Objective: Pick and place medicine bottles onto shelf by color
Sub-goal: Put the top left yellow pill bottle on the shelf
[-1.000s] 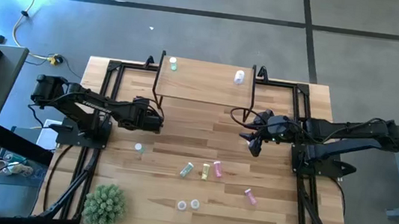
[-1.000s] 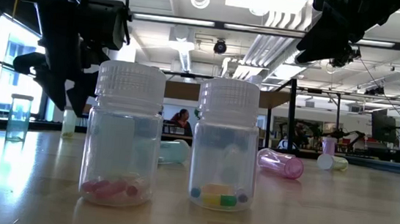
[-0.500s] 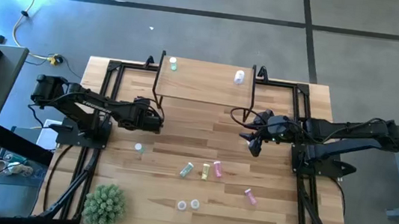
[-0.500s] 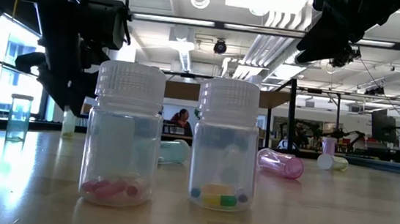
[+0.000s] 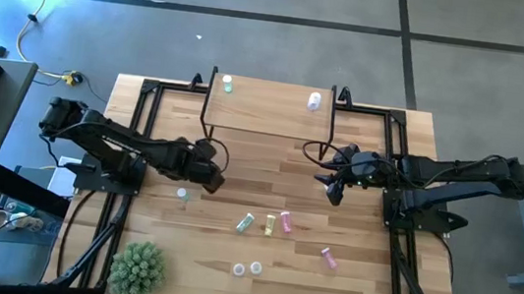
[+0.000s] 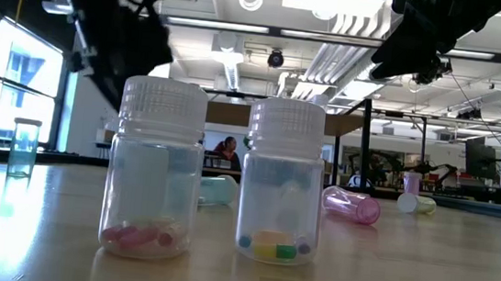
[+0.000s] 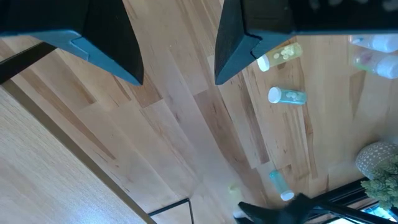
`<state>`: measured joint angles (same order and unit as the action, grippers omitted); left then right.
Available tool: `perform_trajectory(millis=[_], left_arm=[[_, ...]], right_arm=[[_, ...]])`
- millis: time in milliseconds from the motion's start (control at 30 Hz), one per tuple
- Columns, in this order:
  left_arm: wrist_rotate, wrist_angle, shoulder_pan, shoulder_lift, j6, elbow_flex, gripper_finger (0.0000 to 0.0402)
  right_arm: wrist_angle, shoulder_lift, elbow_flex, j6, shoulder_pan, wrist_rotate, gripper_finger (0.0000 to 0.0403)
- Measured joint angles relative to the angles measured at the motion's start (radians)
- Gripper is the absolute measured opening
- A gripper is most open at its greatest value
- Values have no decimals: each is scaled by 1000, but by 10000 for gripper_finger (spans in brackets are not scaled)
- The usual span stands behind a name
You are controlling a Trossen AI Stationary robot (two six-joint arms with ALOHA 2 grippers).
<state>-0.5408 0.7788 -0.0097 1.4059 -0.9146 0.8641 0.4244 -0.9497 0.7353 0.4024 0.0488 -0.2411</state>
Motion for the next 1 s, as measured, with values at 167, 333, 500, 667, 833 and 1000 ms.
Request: perform_trajectory(millis=[167,333,500,667,833,1000], left_arm=[[14,-48,-19,0,207,109,115],[17,-85,-5,0,452,241,115],[11,-106,69,0,678,368,115],[6,-127,208,0,820,456,115],[71,-156,347,0,876,494,115],[95,-156,455,27,920,533,115]], right_arm=[[-1,0,0,0,0,0,188],[-3,0,0,0,0,0,188],[-3,0,0,0,0,0,188],[-4,0,0,0,0,1,188],[-4,0,0,0,0,1,188],[-4,0,0,-1,0,1,188]])
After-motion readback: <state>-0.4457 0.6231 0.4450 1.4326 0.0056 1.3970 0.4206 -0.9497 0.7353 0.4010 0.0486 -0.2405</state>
